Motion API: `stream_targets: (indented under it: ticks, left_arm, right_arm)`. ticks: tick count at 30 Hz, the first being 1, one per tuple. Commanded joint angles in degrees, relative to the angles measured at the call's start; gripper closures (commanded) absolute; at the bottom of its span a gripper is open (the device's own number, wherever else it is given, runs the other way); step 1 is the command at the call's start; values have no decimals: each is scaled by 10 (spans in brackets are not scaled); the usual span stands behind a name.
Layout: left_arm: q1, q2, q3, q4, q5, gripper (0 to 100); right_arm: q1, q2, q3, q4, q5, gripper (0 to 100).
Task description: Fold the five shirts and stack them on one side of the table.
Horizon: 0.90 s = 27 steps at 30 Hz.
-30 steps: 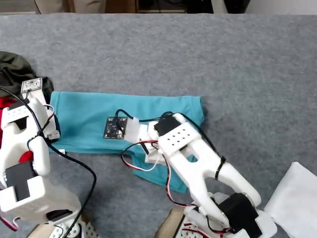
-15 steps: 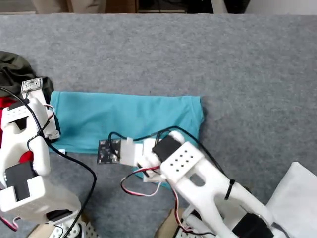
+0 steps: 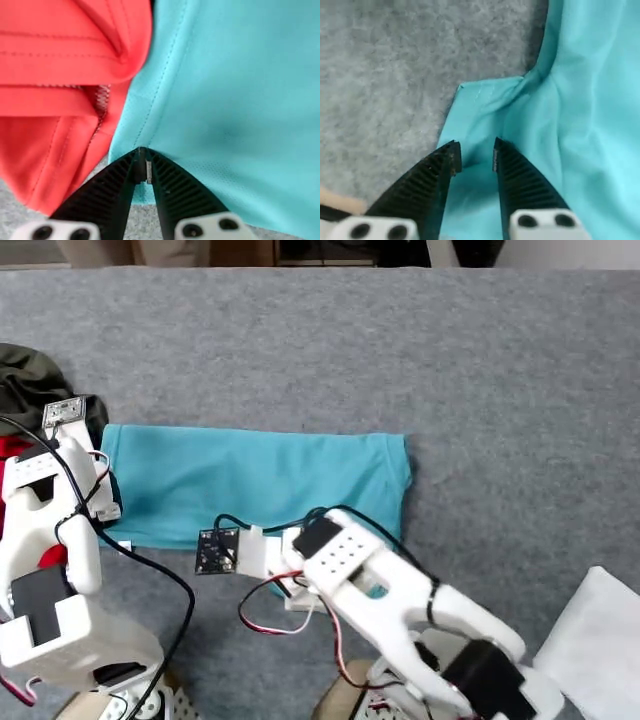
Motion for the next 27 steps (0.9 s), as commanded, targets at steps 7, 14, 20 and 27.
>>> stream_targets:
  ticks: [7,14,20,27]
  left_arm:
    - [2,-27,-6,-6,4,981]
    - [3,-27,-6,-6,4,981]
    - [3,-26,-6,-6,4,981]
    - [3,-24,-6,-6,4,981]
  right_arm:
    - [55,36,-58,-22,39,875]
    - [102,37,-78,-23,71,875]
    - [102,50,-78,-43,72,875]
    - [102,126,-81,-99,73,875]
